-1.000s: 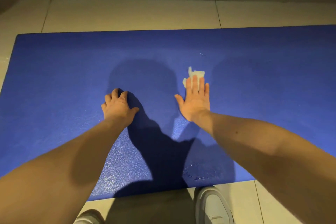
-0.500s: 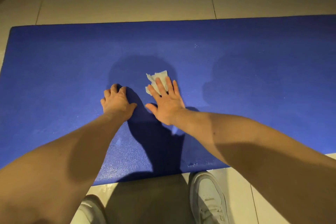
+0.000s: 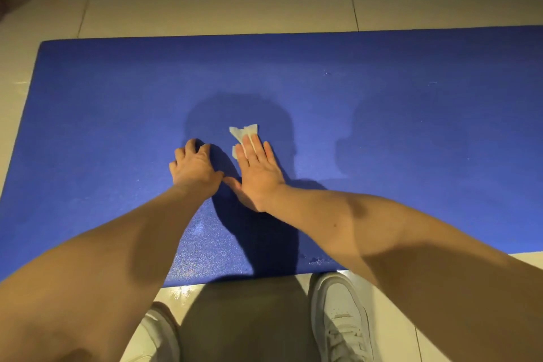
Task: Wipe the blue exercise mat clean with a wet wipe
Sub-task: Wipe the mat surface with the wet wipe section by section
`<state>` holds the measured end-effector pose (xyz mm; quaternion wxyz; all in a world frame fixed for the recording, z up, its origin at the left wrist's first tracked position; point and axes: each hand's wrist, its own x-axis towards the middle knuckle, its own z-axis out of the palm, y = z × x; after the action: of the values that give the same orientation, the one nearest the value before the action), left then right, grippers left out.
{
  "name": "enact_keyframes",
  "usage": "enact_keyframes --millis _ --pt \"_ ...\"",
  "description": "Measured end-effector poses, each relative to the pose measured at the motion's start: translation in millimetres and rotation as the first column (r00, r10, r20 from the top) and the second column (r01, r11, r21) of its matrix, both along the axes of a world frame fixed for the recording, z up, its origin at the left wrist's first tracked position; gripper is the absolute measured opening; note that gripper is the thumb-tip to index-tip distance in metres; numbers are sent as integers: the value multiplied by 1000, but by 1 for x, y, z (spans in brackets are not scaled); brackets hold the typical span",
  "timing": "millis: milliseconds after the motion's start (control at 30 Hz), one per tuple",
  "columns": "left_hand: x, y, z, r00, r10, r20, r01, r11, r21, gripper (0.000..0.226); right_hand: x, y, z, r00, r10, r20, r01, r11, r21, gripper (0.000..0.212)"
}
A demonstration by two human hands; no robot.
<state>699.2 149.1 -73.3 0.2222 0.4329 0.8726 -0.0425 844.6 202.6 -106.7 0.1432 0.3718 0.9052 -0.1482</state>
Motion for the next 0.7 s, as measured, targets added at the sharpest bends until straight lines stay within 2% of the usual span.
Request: enact_keyframes --millis 100,167,267,367,467,567,700 --pt "1 -2 1 1000 -1 -1 1 1000 -15 75 13 9 -4 995 100 4 -100 993 65 81" --pt "2 -5 2 1000 -4 9 5 1000 -16 73 32 20 -6 995 80 -50 -76 994 85 79" --pt "6 -11 3 1000 -10 19 10 1000 -27 72 68 35 -9 977 -161 -137 179 975 132 77" --pt "10 -18 2 1000 -10 27 11 999 -32 72 99 43 -10 914 -405 3 397 897 194 81" --pt "13 -24 2 999 -1 32 2 1000 -31 72 91 35 -4 842 -534 74 523 843 123 88" --pt "17 -26 2 999 4 40 -2 999 -33 72 65 12 1 912 -411 9 407 906 116 86" --pt "24 -24 3 999 2 40 -1 1000 -31 72 43 -18 3 990 -138 0 138 990 -40 85"
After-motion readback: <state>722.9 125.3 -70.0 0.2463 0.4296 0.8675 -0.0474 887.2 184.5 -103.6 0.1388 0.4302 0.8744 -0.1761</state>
